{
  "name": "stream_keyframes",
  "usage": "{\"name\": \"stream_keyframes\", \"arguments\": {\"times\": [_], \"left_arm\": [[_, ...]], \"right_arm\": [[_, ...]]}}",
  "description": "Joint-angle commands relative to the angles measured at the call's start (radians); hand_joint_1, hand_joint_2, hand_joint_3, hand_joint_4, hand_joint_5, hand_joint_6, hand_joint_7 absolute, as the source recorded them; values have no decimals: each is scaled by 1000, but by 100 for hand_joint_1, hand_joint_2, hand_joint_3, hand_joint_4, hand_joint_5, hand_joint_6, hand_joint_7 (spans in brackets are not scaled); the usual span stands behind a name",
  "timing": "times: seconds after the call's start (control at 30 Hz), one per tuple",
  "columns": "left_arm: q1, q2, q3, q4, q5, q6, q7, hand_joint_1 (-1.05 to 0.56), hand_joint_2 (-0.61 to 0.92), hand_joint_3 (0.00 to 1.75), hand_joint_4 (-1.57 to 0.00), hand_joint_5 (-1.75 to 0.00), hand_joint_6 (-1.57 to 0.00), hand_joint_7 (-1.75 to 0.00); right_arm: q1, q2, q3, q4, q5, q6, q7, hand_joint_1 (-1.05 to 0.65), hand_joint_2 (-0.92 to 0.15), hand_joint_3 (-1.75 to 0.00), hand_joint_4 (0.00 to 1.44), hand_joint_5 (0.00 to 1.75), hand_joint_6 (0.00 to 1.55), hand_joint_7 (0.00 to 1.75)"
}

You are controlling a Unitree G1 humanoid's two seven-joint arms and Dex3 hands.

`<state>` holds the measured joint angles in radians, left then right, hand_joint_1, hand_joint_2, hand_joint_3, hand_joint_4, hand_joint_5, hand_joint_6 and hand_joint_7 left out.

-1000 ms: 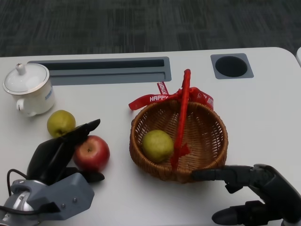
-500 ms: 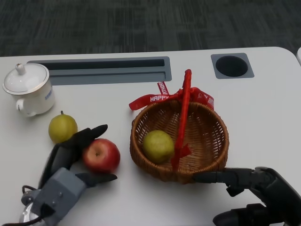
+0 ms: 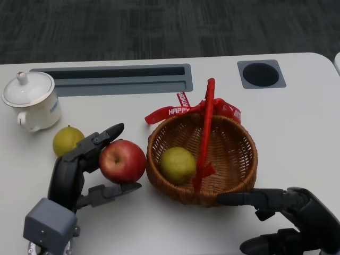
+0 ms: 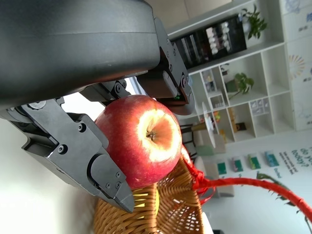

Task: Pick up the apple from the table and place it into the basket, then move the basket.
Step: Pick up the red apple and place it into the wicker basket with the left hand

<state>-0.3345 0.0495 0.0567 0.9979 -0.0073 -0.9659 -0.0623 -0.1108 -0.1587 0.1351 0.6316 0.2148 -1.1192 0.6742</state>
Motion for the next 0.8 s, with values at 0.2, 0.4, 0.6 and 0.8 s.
{"name": "stream_keyframes", "arguments": {"times": [0.2, 0.4, 0.6, 0.8], "left_arm": [[21, -3, 23, -159, 113, -73, 144, -7, 82, 0, -126, -7, -109, -2], [27, -11, 24, -302, 175, -86, 205, -6, 82, 0, -126, -5, -110, -1], [15, -24, 10, -384, 208, -72, 220, -9, 81, 0, -127, -5, -111, -1], [-21, -41, -36, -367, 192, -53, 183, -7, 81, 0, -129, -4, -112, -1]], "right_arm": [[-3, -9, -8, -2, -3, 2, -11, -50, -86, -1, 81, 0, 74, 0], [4, -13, -3, -19, -5, 15, -9, -50, -87, -1, 80, 0, 74, 0], [10, -10, 0, -27, -7, 17, -11, -51, -88, 0, 80, 0, 75, 0], [28, -14, 1, -55, -26, 28, -23, -51, -88, 0, 80, 0, 74, 0]]}}
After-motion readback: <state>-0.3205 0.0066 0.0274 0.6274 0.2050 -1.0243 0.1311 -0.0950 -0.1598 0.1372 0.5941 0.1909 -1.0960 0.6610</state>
